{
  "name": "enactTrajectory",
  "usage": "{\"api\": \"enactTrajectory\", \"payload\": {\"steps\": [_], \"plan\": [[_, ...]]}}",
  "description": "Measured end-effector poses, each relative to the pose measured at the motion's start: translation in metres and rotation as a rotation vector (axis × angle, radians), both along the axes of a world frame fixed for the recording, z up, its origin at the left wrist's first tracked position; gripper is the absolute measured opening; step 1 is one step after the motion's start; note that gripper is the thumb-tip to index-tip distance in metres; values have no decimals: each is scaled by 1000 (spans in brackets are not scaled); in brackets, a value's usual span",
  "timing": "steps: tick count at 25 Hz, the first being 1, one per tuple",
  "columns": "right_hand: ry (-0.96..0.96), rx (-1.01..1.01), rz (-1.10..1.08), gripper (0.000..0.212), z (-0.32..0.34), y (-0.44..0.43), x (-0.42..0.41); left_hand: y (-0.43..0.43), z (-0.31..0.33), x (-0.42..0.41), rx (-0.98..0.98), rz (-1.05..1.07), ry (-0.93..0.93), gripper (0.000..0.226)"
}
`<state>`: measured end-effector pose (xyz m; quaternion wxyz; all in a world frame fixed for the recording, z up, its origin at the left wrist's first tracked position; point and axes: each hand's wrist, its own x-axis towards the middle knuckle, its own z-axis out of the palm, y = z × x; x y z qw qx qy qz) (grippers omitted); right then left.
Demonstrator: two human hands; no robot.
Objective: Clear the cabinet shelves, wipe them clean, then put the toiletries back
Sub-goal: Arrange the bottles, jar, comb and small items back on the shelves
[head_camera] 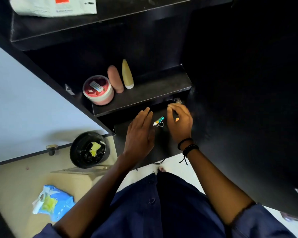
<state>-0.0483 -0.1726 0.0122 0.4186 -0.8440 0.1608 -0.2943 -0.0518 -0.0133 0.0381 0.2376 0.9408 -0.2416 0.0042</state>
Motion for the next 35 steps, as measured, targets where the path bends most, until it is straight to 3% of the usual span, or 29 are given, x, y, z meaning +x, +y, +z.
{"api": "enactTrajectory", "payload": {"steps": [4, 9, 17, 21, 29, 35], "plan": [[460, 160, -85, 17, -64, -30, -18, -9, -29, 4, 89, -12, 235, 66], [779, 23, 77, 41, -80, -44, -24, -24, -67, 18, 254, -37, 409, 67], [864, -250, 254, 58, -81, -60, -19, -58, -130, 53, 280, -73, 571, 68], [942, -377, 335, 65, -85, -64, -24, -67, -142, 57, 203, 22, 486, 57], [1096, -335, 451, 50, -111, -70, -16, -72, -161, 61, 434, -7, 515, 40], [1088, -412, 415, 47, -114, -67, -17, -50, -165, 38, 294, 1, 610, 19]]}}
